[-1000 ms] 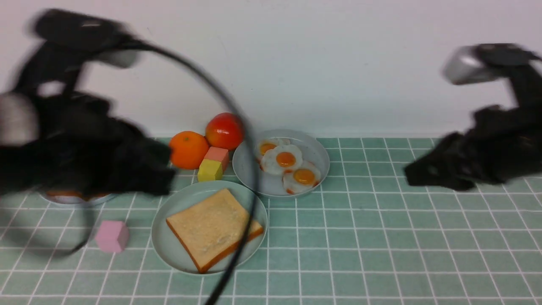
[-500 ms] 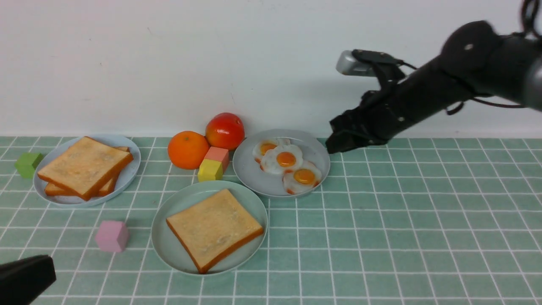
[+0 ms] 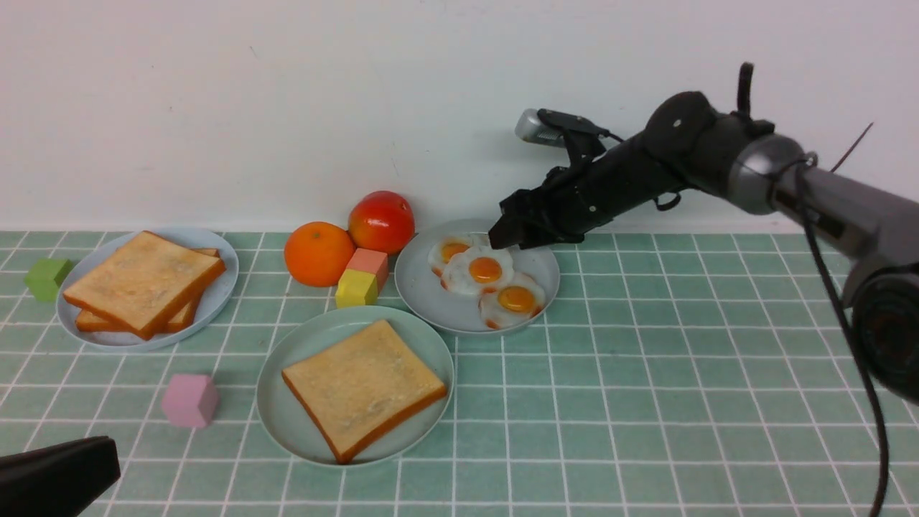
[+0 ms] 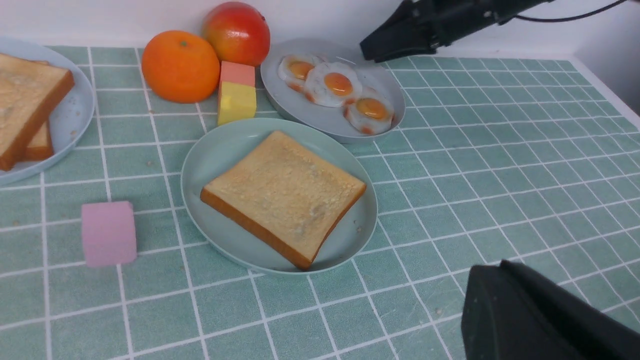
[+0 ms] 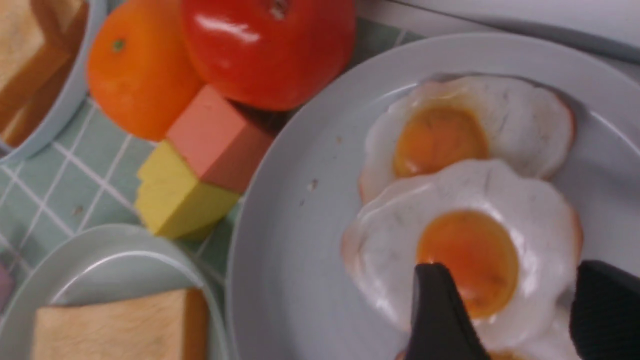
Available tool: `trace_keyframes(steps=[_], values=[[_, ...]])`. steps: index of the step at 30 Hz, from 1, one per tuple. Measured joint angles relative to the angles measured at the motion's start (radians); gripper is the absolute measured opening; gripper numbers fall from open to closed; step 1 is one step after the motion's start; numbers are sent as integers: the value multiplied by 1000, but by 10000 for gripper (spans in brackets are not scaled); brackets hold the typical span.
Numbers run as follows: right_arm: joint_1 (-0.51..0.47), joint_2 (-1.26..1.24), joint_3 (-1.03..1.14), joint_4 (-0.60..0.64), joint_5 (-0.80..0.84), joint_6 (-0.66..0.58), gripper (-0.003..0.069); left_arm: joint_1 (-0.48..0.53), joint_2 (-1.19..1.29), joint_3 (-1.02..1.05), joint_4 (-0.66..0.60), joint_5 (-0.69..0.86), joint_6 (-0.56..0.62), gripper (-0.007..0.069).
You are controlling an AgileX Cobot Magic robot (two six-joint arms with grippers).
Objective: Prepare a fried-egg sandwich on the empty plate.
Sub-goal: Use the right arm to grab a fried egg
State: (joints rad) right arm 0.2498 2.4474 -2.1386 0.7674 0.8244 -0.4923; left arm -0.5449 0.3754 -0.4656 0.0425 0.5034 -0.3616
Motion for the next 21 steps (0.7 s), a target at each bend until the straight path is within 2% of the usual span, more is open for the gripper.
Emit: trace_keyframes(steps=[8, 14, 21], values=[[0, 72, -12, 15, -93, 29, 379, 0, 0, 0, 0, -4, 0, -13], [0, 78, -12, 68, -96, 48, 379, 0, 0, 0, 0, -4, 0, -13], [0, 80, -12, 75, -95, 41, 379, 0, 0, 0, 0, -4, 0, -13]])
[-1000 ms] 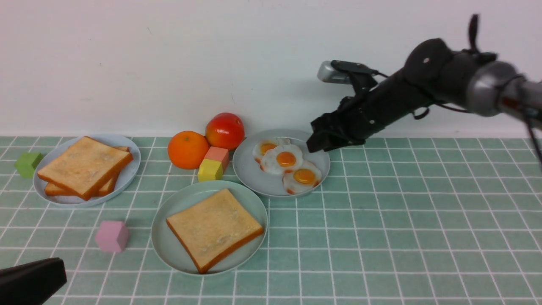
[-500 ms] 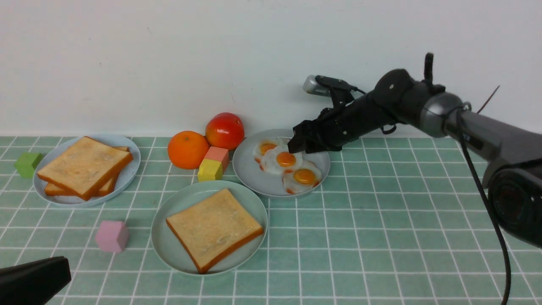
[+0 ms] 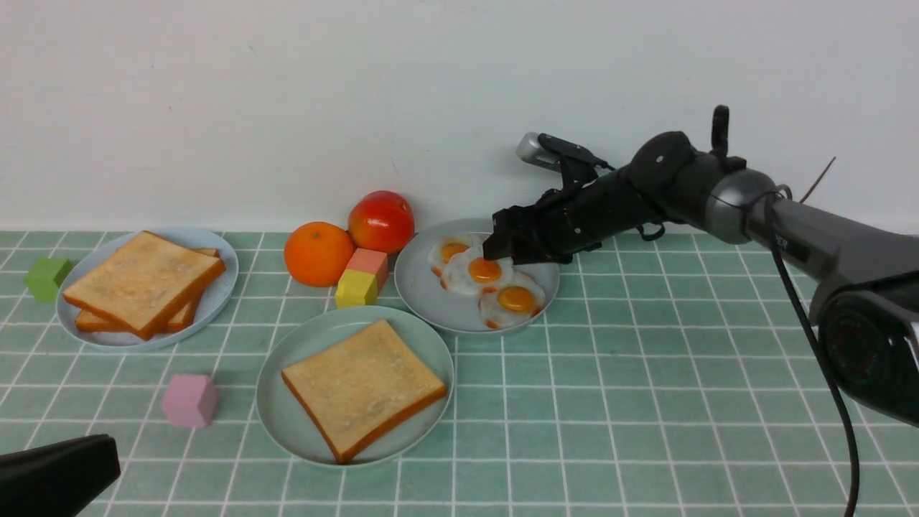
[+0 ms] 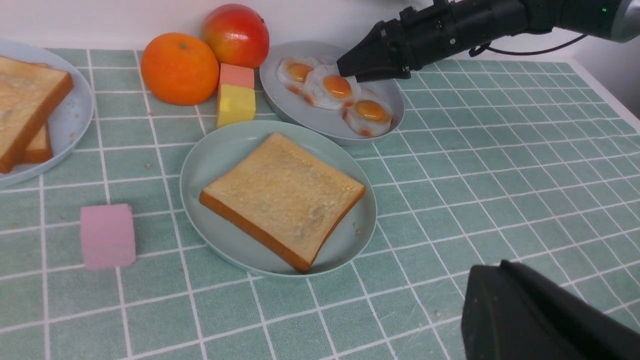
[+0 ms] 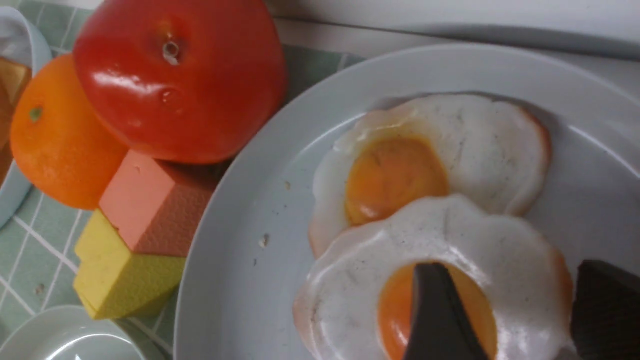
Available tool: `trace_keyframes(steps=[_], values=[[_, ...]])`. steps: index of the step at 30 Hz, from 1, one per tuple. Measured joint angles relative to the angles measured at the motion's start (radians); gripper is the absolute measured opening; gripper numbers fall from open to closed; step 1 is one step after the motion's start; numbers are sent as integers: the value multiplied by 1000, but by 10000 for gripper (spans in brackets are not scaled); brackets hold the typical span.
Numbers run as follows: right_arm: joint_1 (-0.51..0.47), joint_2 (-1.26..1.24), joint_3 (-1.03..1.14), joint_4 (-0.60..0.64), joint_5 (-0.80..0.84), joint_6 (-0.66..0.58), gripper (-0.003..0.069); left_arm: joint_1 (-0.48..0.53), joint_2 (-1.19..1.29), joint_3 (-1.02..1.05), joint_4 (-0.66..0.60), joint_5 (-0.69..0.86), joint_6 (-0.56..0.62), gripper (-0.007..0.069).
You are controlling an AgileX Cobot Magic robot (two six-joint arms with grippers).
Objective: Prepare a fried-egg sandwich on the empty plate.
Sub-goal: Use the right arm to grab a fried egg
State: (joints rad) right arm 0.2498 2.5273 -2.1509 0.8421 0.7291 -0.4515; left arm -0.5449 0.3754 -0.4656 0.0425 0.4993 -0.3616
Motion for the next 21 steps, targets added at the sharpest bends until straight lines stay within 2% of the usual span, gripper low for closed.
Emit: trace_keyframes(steps=[11, 15, 19, 21], values=[[0, 20, -7, 42, -2, -10, 355, 0, 0, 0, -4, -1, 0, -13], [0, 26, -9, 60, 7, -11, 273, 0, 0, 0, -4, -1, 0, -13], [-17, 28, -11, 73, 53, -10, 123, 0, 0, 0, -4, 0, 0, -13], [-26, 26, -12, 88, 77, -10, 108, 0, 0, 0, -4, 3, 0, -13]])
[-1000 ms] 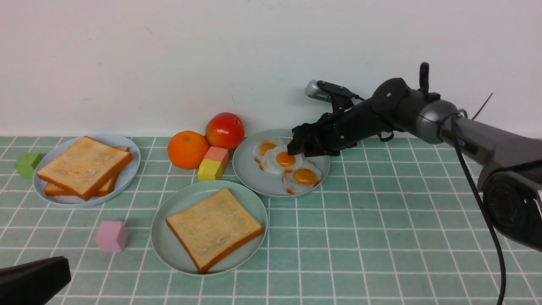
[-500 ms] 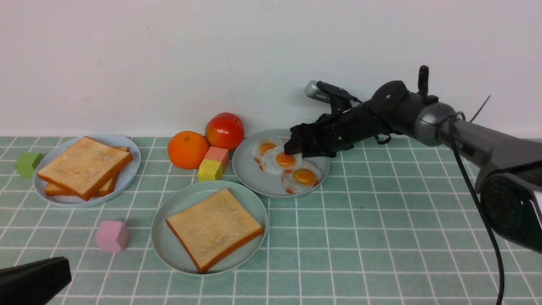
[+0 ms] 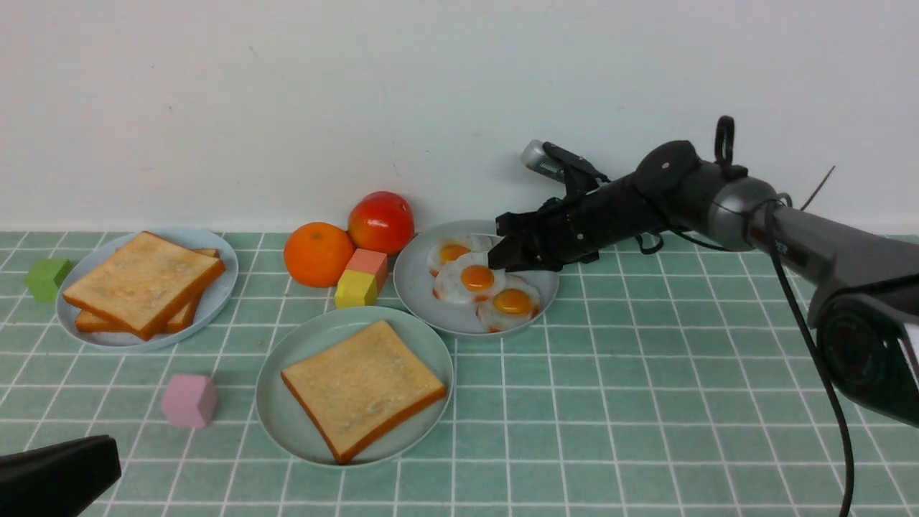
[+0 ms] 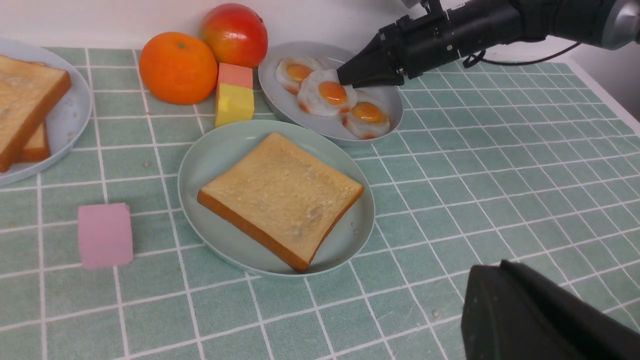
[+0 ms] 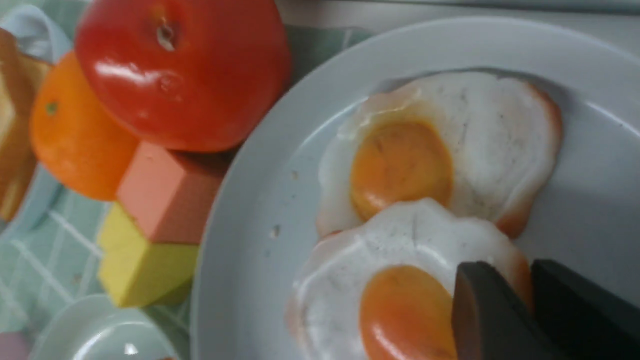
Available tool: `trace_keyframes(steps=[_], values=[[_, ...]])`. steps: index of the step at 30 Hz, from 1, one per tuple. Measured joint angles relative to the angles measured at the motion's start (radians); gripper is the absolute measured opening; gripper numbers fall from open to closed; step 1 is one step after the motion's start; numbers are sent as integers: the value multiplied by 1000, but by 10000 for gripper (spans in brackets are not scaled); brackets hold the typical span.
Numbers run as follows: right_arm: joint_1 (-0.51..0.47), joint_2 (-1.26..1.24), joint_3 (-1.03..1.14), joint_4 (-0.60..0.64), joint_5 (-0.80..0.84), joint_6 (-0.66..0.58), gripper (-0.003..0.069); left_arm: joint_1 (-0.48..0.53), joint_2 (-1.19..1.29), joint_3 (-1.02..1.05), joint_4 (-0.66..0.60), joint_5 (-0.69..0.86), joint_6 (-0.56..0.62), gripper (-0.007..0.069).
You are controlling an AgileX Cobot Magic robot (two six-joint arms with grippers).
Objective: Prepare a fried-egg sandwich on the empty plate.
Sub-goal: Use the right arm to grab a fried egg, then use the right arm to place the fried egg on the slice of bread in the middle
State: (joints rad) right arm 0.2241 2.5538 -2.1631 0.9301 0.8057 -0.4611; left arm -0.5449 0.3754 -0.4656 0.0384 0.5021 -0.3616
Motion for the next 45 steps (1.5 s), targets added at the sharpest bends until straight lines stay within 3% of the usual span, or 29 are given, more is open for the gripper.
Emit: trace_keyframes(steps=[9, 17, 23, 26, 28, 32, 38, 45], values=[[-65, -30, 1, 54, 118, -2, 76, 0, 0, 0, 2, 10, 0, -13], [-112, -184, 1, 97, 313, -83, 72, 0, 0, 0, 42, 12, 0, -13], [-67, -343, 77, 93, 397, -86, 73, 0, 0, 0, 97, 14, 0, -12], [3, -445, 281, 85, 397, -100, 71, 0, 0, 0, 127, 14, 0, -10], [64, -504, 435, 109, 370, -140, 71, 0, 0, 0, 142, 15, 0, -10], [172, -525, 632, 225, 144, -215, 71, 0, 0, 0, 149, 15, 0, -10], [300, -442, 662, 426, -103, -318, 71, 0, 0, 0, 153, 17, 0, -6], [296, -351, 665, 708, -203, -394, 71, 0, 0, 0, 173, 25, 0, -3]])
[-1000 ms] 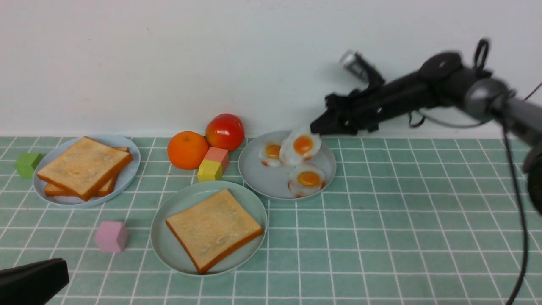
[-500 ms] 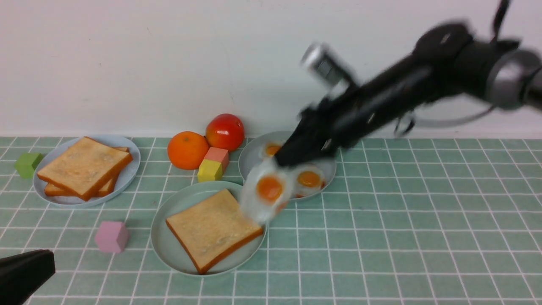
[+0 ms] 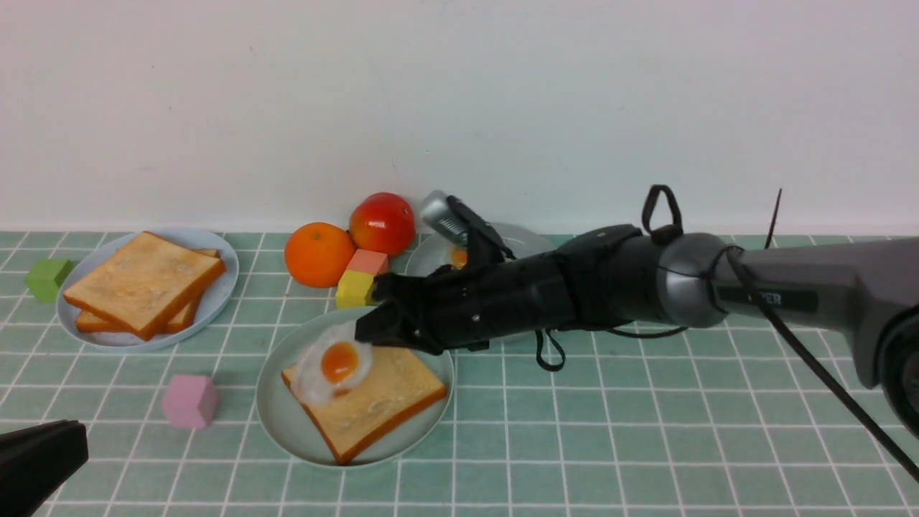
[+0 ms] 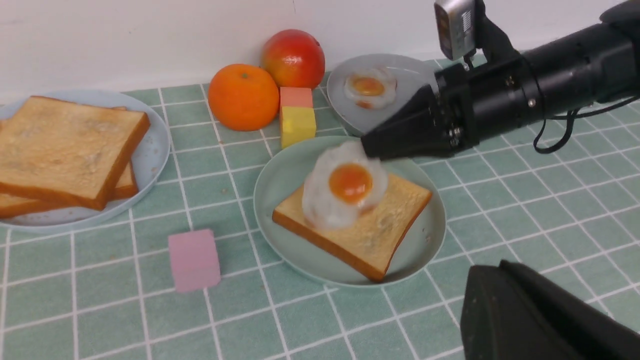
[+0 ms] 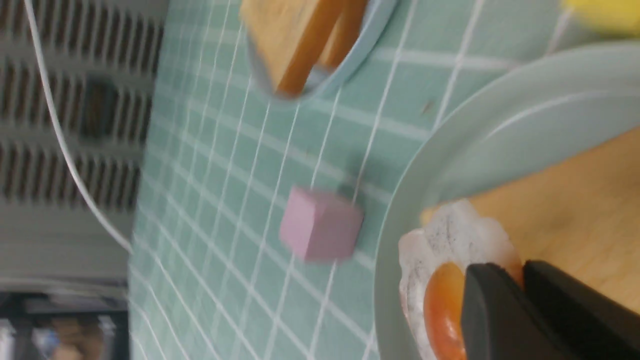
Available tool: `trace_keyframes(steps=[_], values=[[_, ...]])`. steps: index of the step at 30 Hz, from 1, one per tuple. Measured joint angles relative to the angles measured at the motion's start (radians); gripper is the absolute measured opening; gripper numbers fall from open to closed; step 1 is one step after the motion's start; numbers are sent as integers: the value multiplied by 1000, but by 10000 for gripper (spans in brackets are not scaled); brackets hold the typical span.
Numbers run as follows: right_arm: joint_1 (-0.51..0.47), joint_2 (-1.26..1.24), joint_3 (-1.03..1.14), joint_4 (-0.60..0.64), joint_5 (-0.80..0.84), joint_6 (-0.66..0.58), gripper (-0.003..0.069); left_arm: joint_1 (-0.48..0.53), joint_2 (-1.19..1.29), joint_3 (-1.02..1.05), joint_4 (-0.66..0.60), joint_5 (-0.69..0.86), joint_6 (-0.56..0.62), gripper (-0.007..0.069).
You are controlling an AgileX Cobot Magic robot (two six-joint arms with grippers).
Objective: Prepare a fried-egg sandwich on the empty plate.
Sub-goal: Use the right arm to place the fried egg on the slice of bread in the middle, then use the left arm to grab a slice of bread
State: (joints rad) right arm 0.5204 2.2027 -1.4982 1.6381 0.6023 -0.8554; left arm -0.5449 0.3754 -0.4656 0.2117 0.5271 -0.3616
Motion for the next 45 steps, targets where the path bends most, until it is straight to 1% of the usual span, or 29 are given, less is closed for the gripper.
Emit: trace_keyframes(steps=[2, 6, 11, 16, 17, 18, 20, 22, 23, 24, 26, 28, 29, 30, 32, 33, 36, 37, 38, 39, 42, 43, 45], values=[[-15, 4, 0, 35, 21, 0, 71, 0, 0, 0, 2, 13, 0, -3], [-31, 4, 0, 49, 49, -3, 71, 0, 0, 0, 2, 37, 0, 0], [-31, 7, 0, -20, 39, -3, 70, 0, 0, 0, 3, 42, 0, 4], [-31, 31, 0, -27, 28, 55, 87, 0, 0, 0, 3, 43, 0, 4], [-31, 35, 0, -31, 28, 79, 110, 0, 0, 0, 3, 44, 0, 4], [-31, 37, 0, -34, 27, 82, 114, 0, 0, 0, 3, 44, 0, 4], [-31, 40, 0, -63, 24, 140, 202, 0, 0, 0, 3, 44, 0, 4], [-35, 40, 0, -85, 29, 164, 284, 0, 0, 0, 4, 44, 0, 4], [-37, 40, 0, -88, 33, 165, 302, 0, 0, 0, 4, 44, 0, 6], [-45, 33, 0, -110, 47, 174, 360, 0, 0, 0, 4, 44, 0, 6], [-62, 9, 2, -147, 68, 183, 413, 0, 0, 0, 4, 44, 0, 7], [-80, -27, 3, -195, 86, 199, 423, 0, 0, 0, 4, 44, 0, 8], [-94, -70, 3, -248, 96, 220, 411, 0, 0, 0, 4, 42, -1, 11], [-96, -77, 3, -257, 96, 225, 407, 0, 0, 0, 4, 42, -3, 11], [-120, -194, 3, -413, 133, 286, 332, 0, 5, 0, -11, 41, -21, 15], [-122, -203, 3, -427, 133, 291, 325, 0, 6, 0, -13, 41, -24, 16], [-136, -387, 3, -697, 249, 384, 183, 0, 66, -13, -15, 73, -50, 17], [-138, -434, 3, -766, 284, 418, 149, 0, 111, -26, -16, 101, -53, 17], [-138, -458, 3, -801, 292, 436, 141, 0, 111, -26, -16, 101, -53, 17], [-138, -551, 3, -938, 366, 511, 76, 0, 198, -63, -17, 135, -53, 17], [-138, -710, 19, -1142, 435, 632, 10, 0, 355, -154, -19, 188, -48, 15], [-138, -767, 36, -1198, 444, 664, 0, 0, 422, -197, -18, 198, -37, 6], [-138, -867, 81, -1267, 451, 702, -2, 0, 501, -244, -10, 200, -20, -13]])
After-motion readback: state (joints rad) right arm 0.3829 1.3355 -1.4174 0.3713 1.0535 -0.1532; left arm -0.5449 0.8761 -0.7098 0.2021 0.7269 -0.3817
